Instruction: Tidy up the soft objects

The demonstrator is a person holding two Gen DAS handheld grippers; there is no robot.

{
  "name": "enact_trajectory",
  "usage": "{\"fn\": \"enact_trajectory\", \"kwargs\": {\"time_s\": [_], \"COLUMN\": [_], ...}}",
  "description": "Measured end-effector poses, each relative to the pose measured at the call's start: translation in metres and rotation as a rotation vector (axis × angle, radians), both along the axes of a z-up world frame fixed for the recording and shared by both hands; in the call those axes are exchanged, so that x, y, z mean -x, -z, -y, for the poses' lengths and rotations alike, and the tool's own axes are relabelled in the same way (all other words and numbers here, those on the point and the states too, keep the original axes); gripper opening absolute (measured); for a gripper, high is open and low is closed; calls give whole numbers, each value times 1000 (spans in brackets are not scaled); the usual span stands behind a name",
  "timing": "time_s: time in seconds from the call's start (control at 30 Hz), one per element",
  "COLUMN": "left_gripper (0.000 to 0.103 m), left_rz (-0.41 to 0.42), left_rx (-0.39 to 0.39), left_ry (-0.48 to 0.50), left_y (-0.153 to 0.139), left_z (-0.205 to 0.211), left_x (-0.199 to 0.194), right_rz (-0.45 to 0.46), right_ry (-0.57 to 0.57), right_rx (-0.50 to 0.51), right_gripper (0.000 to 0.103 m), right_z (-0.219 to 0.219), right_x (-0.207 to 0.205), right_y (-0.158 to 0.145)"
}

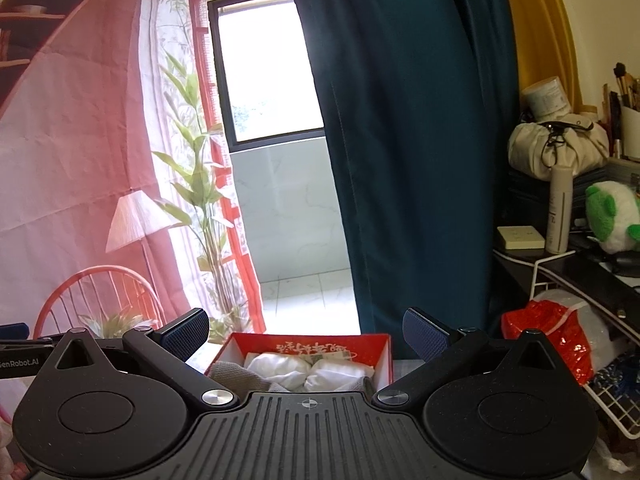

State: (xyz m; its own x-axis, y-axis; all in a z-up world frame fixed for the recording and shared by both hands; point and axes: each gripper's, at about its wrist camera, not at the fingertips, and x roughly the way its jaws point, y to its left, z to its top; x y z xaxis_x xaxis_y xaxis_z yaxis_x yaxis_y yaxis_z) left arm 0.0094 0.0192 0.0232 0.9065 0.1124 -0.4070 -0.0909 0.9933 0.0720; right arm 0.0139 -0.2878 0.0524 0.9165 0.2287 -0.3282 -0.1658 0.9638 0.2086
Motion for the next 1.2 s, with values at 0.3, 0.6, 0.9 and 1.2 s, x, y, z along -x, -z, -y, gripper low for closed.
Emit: {"fn": "enact_trajectory", "kwargs": {"time_s": [0.3, 0.6, 0.9, 1.2], "left_gripper": [103, 103, 103, 103], "left_rz": [1, 6, 11, 16], "left_rx": [0, -3, -2, -3], "left_ry": [-16, -18, -22, -19], "left_y": [-2, -4, -6, -8], "left_z": [-1, 0, 0, 1], "left_x": [3, 7, 9, 11], "right_rz": [6, 17, 22, 25], "right_ry": [-10, -42, -39, -31], "right_rx": [18, 26, 23, 18], "right_gripper": [103, 103, 103, 103], "right_z": [-7, -15, -15, -14], "right_x": [3, 7, 7, 8], "right_y": [-3, -6, -9, -9]}}
